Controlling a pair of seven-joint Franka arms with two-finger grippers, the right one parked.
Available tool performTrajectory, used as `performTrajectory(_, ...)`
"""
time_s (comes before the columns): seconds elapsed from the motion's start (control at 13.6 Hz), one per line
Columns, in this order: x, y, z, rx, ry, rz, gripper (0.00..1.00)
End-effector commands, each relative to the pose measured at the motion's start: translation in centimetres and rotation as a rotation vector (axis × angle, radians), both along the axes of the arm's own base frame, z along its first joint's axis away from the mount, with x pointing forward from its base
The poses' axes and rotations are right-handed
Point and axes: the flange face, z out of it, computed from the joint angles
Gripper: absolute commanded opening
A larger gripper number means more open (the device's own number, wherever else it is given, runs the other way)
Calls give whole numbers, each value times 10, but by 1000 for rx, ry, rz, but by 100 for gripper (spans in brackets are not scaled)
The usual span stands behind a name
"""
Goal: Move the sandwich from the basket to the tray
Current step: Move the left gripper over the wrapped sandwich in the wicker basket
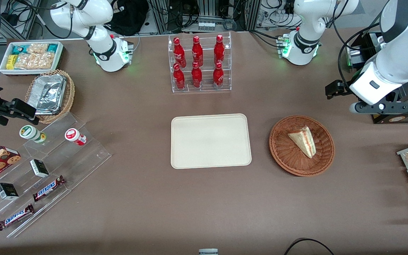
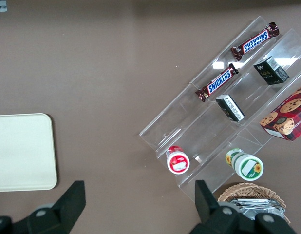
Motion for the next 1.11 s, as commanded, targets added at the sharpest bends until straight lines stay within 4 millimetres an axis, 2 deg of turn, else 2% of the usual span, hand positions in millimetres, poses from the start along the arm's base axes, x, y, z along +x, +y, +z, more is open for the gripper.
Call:
performTrajectory(0.0, 4, 1, -1, -5, -8, -24, 100)
performTrajectory(0.07, 4, 1, -6, -4, -2, -24, 100)
performTrajectory(0.29, 10, 2, -45, -1, 51, -25, 100)
performTrajectory(0.66, 2, 0, -134, -1, 8, -33, 100)
performTrajectory(0.88, -11, -2, -191, -9, -46, -33, 100)
performTrajectory(1.03, -22, 0, -219, -16, -97, -24, 100)
